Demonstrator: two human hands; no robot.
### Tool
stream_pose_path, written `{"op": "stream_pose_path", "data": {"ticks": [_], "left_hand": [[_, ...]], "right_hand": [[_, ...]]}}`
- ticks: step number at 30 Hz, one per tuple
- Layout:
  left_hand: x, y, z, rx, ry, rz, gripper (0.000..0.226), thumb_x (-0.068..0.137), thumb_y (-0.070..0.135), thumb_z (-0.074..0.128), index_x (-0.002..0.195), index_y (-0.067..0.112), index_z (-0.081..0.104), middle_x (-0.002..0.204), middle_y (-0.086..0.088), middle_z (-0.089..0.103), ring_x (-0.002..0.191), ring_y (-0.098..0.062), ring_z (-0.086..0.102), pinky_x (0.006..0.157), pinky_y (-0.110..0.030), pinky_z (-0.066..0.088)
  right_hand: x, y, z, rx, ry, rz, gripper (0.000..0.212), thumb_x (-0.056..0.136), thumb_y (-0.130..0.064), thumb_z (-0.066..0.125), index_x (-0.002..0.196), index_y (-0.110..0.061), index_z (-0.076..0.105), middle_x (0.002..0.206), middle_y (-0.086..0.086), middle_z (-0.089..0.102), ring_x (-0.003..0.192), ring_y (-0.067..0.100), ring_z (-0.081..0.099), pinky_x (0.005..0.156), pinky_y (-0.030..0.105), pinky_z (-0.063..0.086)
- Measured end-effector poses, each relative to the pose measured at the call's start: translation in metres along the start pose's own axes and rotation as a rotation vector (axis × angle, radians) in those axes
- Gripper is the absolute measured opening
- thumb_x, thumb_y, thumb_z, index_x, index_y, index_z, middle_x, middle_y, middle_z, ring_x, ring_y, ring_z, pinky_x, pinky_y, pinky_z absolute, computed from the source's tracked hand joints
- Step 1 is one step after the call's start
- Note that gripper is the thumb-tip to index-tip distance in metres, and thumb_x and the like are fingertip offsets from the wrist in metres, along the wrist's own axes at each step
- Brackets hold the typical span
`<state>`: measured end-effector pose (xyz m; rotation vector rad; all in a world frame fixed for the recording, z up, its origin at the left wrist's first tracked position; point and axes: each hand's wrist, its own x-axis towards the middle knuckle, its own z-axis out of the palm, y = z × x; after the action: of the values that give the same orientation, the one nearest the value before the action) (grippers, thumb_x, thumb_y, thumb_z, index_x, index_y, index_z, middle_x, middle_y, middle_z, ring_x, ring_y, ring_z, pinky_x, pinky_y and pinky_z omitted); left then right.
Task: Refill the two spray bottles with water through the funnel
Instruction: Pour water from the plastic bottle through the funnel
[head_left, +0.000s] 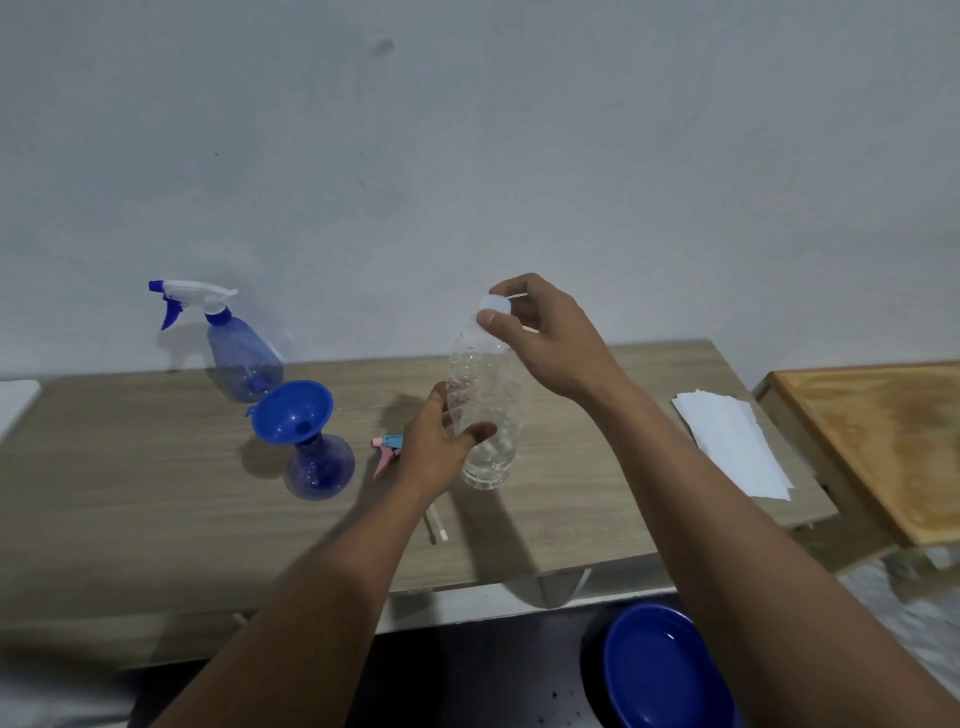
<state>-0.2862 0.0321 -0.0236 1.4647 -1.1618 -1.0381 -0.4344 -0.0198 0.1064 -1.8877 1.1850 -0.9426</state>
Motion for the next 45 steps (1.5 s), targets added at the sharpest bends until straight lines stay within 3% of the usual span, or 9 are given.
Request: {"op": "stream_pose_path", "data": {"ticks": [5, 15, 18, 25, 29, 34, 37, 40, 45], "left_hand": [[-0.002, 0.005, -0.001, -0.004, -0.015, -0.011, 0.066, 0.08, 0.026, 0.083, 0.137, 0.027, 0.05, 0.124, 0.013, 0.061, 0.111, -0.005, 0.053, 0.09, -0.024, 0.043], [-0.003, 0.005, -0.002, 0.011, 0.006, -0.02, 0.068, 0.079, 0.026, 0.083, 0.138, 0.026, 0.05, 0.127, 0.011, 0.062, 0.117, -0.01, 0.055, 0.096, -0.03, 0.045], [-0.003, 0.004, -0.002, 0.005, 0.01, -0.01, 0.066, 0.078, 0.026, 0.084, 0.136, 0.026, 0.052, 0.122, 0.012, 0.064, 0.118, -0.012, 0.056, 0.096, -0.029, 0.046], [-0.003, 0.004, -0.001, 0.019, 0.026, -0.021, 0.063, 0.077, 0.027, 0.085, 0.132, 0.029, 0.054, 0.128, 0.01, 0.064, 0.122, -0.014, 0.057, 0.105, -0.038, 0.048], [-0.003, 0.002, 0.002, 0.026, 0.063, -0.003, 0.061, 0.077, 0.023, 0.085, 0.13, 0.027, 0.055, 0.124, 0.007, 0.067, 0.118, -0.014, 0.061, 0.104, -0.043, 0.05], [-0.004, 0.001, 0.004, 0.004, 0.06, 0.013, 0.059, 0.078, 0.015, 0.084, 0.126, 0.032, 0.053, 0.122, 0.006, 0.068, 0.114, -0.014, 0.064, 0.101, -0.039, 0.053], [-0.004, 0.001, 0.007, 0.012, 0.07, 0.019, 0.059, 0.079, 0.014, 0.083, 0.127, 0.03, 0.053, 0.124, 0.006, 0.067, 0.115, -0.014, 0.064, 0.099, -0.033, 0.052], [-0.006, 0.002, 0.007, 0.052, 0.081, 0.028, 0.056, 0.081, 0.017, 0.082, 0.125, 0.032, 0.052, 0.123, 0.009, 0.064, 0.114, -0.012, 0.061, 0.092, -0.021, 0.049], [-0.012, 0.007, 0.006, 0.087, 0.091, 0.018, 0.058, 0.083, 0.023, 0.08, 0.132, 0.031, 0.05, 0.12, 0.014, 0.061, 0.115, -0.009, 0.058, 0.093, -0.026, 0.047]], "right_hand": [[0.002, -0.004, -0.005, -0.017, -0.088, -0.039, 0.029, 0.1, -0.028, 0.059, 0.128, -0.026, 0.062, 0.114, -0.011, 0.067, 0.107, 0.0, 0.062, 0.089, 0.02, 0.047], [0.003, 0.0, 0.002, 0.058, -0.056, 0.01, 0.037, 0.09, -0.044, 0.068, 0.123, -0.03, 0.06, 0.116, -0.002, 0.069, 0.113, 0.011, 0.064, 0.097, 0.035, 0.052], [0.004, -0.001, 0.003, 0.071, -0.025, -0.002, 0.028, 0.091, -0.034, 0.073, 0.113, -0.019, 0.064, 0.108, -0.007, 0.072, 0.103, 0.005, 0.068, 0.092, 0.029, 0.054], [0.002, -0.004, -0.004, 0.127, 0.074, -0.06, 0.028, 0.101, -0.021, 0.059, 0.128, -0.012, 0.06, 0.086, -0.019, 0.06, 0.077, -0.016, 0.058, 0.074, 0.003, 0.041], [-0.006, 0.019, -0.004, 0.135, 0.191, 0.008, 0.026, 0.101, -0.03, 0.059, 0.126, -0.024, 0.06, 0.117, -0.016, 0.065, 0.114, -0.002, 0.059, 0.095, 0.021, 0.046], [-0.04, 0.075, 0.007, -0.047, 0.241, 0.136, 0.029, 0.103, -0.034, 0.052, 0.13, -0.023, 0.054, 0.116, -0.011, 0.063, 0.102, 0.008, 0.059, 0.084, 0.029, 0.043], [-0.063, 0.112, 0.023, -0.163, 0.166, 0.256, 0.032, 0.104, -0.032, 0.049, 0.133, -0.018, 0.051, 0.121, 0.004, 0.066, 0.107, 0.026, 0.062, 0.077, 0.027, 0.037], [-0.082, 0.148, 0.039, -0.238, 0.045, 0.372, 0.04, 0.105, -0.035, 0.047, 0.14, -0.016, 0.047, 0.132, 0.014, 0.061, 0.116, 0.034, 0.061, 0.086, 0.033, 0.044], [-0.109, 0.189, 0.063, -0.396, -0.106, 0.421, 0.033, 0.1, -0.034, 0.05, 0.131, -0.022, 0.053, 0.13, 0.004, 0.052, 0.119, 0.032, 0.049, 0.106, 0.05, 0.038]]}}
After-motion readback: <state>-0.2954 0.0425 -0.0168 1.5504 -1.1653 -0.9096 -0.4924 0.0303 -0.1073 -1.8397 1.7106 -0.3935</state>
